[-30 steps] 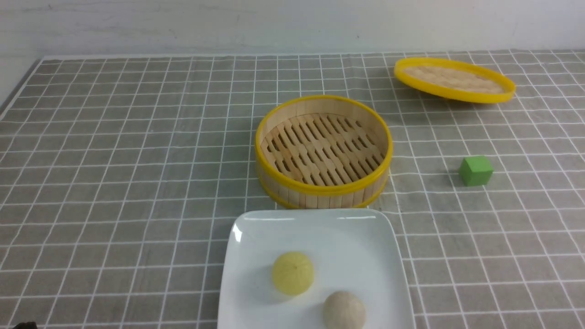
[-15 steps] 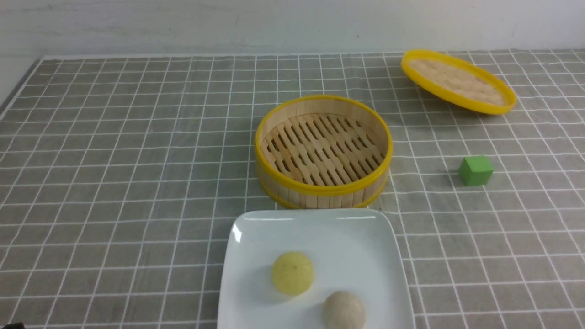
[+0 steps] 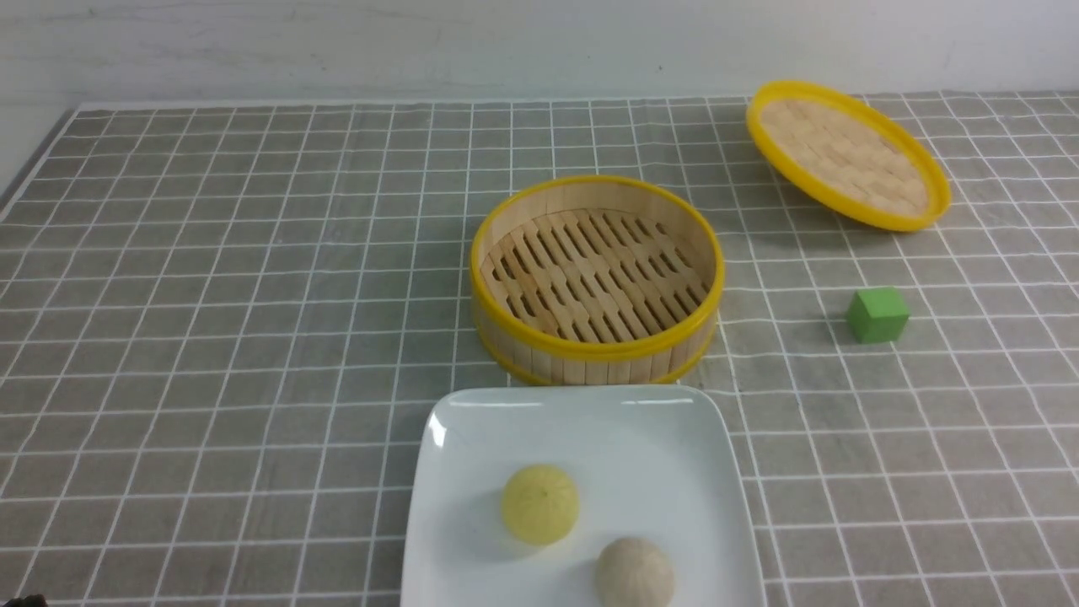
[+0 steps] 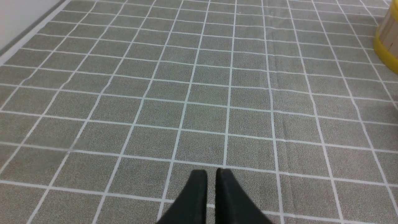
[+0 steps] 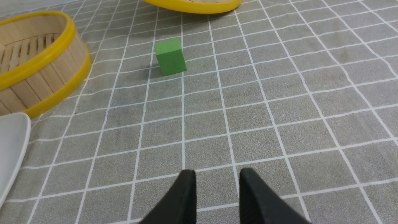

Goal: Put the steamed buns into the plate on the grey tablecloth.

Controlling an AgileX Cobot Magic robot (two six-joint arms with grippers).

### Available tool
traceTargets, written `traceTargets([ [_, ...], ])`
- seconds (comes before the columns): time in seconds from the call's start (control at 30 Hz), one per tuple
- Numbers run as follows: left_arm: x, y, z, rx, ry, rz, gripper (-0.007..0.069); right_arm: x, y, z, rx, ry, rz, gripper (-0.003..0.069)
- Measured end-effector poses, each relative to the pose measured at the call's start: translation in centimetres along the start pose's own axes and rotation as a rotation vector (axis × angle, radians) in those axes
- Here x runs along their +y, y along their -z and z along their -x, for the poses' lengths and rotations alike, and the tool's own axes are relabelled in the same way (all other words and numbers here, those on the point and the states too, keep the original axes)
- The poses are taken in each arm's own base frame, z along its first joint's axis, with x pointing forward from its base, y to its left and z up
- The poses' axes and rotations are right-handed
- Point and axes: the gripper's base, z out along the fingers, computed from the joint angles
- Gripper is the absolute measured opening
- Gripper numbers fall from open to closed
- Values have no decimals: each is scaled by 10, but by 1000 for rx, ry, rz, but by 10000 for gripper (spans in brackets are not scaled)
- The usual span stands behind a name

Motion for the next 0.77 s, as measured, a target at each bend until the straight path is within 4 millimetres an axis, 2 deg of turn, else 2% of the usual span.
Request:
traceTargets([
  [0.77,0,0,0,0,-1,0,96,0,0,0,0,0,0,229],
])
